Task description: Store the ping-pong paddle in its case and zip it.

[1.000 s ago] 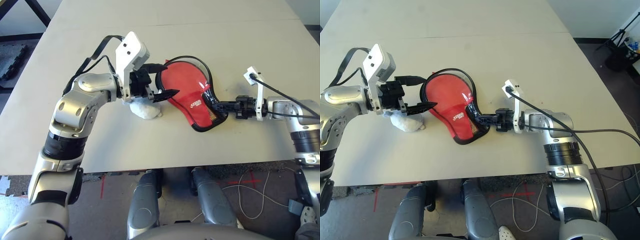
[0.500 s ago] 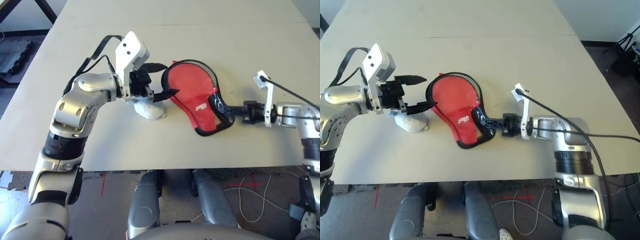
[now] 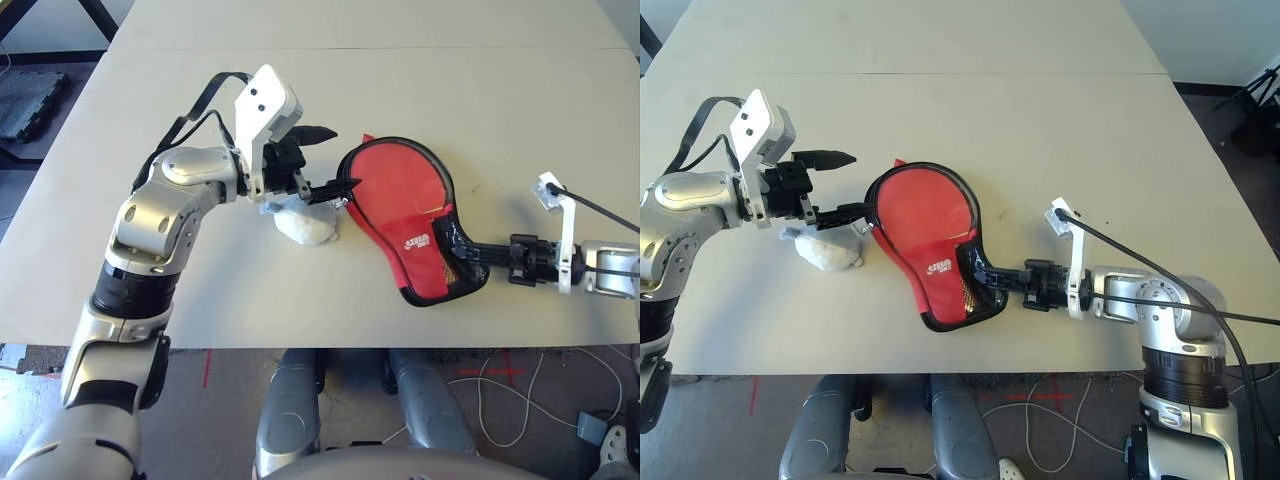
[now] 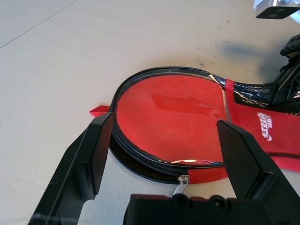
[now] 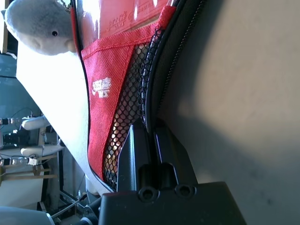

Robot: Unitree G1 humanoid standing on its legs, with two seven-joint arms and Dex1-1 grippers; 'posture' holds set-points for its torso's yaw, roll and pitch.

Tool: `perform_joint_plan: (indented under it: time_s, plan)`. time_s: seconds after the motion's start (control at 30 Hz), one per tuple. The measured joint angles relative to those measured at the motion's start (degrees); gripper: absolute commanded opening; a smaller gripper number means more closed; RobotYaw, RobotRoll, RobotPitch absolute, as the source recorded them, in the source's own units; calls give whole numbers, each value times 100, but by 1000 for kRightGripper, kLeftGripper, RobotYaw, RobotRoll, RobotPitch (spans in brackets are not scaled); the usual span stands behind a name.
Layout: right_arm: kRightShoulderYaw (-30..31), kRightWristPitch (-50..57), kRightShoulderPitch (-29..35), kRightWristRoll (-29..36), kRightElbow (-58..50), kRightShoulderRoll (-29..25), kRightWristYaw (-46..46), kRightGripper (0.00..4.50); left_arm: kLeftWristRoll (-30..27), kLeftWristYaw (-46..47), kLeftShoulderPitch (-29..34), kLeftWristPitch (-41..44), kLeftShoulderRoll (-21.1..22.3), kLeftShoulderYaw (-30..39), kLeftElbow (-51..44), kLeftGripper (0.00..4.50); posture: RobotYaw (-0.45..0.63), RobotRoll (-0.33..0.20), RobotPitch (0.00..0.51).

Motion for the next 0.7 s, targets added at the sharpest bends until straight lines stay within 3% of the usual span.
perform_joint_plan:
  time_s: [0.37,0.5,0.7]
  plan:
    - [44,-72,210,199,-108,-288,13,24,18,-32,-112,-170,-103,-19,195,4500,-24,0,258]
    - [124,-274,228,198,-135,-315,28,1118,23,-46,-111,-179,-104,-32,235,4500,-23,0,260]
    - [264,-808,-74,194,35,-924,563,3074,38,-55,-112,-188,-101,-33,242,4500,-31,0,261]
